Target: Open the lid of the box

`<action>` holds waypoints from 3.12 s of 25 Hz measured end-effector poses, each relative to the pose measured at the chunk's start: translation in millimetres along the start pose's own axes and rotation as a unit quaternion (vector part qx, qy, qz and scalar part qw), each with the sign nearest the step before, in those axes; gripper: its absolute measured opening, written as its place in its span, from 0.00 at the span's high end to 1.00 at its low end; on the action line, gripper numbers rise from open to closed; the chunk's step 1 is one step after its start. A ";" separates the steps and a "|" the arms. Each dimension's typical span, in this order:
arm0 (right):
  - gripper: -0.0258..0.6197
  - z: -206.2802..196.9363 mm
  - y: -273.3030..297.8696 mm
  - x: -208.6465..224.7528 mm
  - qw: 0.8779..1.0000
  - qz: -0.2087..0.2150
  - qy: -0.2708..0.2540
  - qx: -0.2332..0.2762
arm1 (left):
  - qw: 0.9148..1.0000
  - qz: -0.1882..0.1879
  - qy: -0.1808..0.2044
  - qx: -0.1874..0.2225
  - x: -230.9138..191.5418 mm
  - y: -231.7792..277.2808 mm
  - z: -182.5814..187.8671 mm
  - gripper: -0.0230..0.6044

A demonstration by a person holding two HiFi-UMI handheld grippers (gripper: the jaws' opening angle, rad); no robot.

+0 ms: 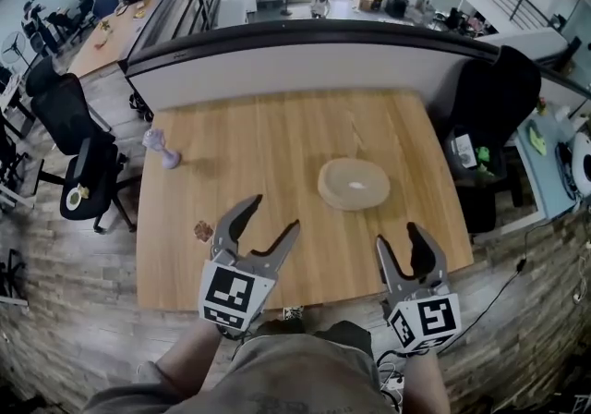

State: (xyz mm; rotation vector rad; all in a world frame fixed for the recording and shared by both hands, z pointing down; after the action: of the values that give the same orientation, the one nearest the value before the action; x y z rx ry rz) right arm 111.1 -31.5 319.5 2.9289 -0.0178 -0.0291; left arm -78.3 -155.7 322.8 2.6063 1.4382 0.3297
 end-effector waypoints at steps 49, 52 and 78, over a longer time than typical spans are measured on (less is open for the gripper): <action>0.61 -242.8 232.8 33.9 0.872 0.217 -0.282 -0.336 | 0.971 0.113 -0.108 -0.180 7.4 88.9 -123.1 0.50; 0.62 -246.2 235.8 32.3 0.861 0.202 -0.331 -0.330 | 0.970 0.106 -0.112 -0.186 12.8 87.2 -129.4 0.50; 0.80 -163.0 196.4 27.7 0.932 0.242 -0.157 -0.221 | 0.939 -0.016 -0.287 -0.188 36.9 144.1 -156.3 0.50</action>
State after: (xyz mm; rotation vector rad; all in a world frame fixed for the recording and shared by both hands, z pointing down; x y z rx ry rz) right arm 140.2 -189.4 519.8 2.3647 -0.6842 -0.3711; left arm 17.6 -197.5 511.5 2.1155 1.0827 -0.1478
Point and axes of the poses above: the fingertips, and each gripper's own axes: y forward along the fingers, x to its right, z out of its top, the point moved 4 cm from there along -y, backward along the fingers
